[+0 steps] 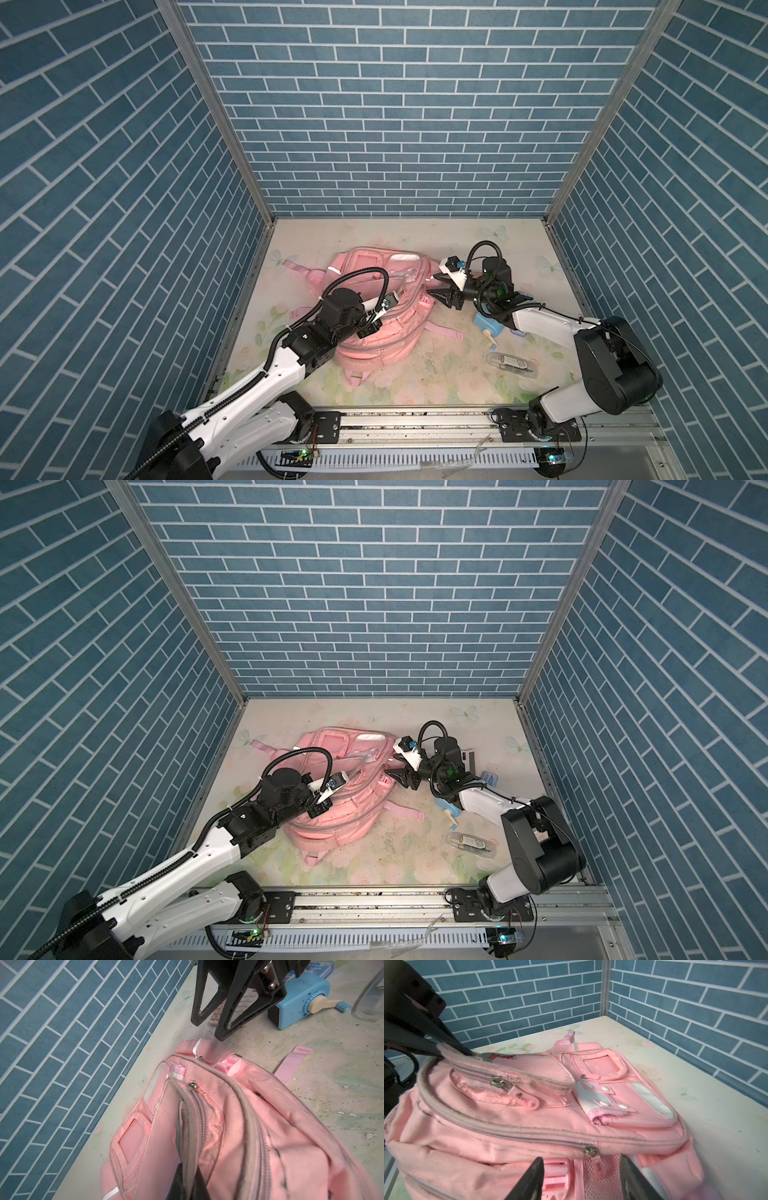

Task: Pack the student bag

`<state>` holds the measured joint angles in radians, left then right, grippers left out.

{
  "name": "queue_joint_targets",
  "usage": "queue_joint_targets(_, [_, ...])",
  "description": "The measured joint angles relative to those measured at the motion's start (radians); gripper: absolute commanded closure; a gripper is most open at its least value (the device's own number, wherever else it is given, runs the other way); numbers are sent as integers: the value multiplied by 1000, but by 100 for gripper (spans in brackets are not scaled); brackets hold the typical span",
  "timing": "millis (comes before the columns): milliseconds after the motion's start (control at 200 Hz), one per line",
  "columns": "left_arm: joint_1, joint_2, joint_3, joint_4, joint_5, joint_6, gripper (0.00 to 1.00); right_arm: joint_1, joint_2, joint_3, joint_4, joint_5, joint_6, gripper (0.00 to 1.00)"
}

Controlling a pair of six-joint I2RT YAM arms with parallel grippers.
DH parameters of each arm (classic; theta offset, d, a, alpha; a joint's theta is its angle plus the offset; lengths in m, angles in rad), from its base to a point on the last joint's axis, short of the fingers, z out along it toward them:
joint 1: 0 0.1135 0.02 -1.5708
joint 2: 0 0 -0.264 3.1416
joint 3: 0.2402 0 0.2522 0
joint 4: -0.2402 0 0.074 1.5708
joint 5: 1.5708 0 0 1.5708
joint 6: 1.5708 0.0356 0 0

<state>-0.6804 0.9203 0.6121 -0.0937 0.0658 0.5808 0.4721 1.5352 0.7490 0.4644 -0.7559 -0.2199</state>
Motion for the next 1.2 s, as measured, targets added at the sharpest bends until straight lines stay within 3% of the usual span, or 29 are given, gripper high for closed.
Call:
queue_joint_targets(300, [35,-64,-31,-3,48,21,100,-6,149,42,14,-64,-8,47])
queue_joint_targets(615, [67,-74,-44,3,93,31,100,-15,176,26,86,-82,18,47])
queue_joint_targets(855, [81,-105,-71,10,112,37,100,-54,218,-67,270,-122,112,48])
queue_joint_targets(1200, [82,-80,-71,26,115,37,100,-61,311,-46,354,-166,143,50])
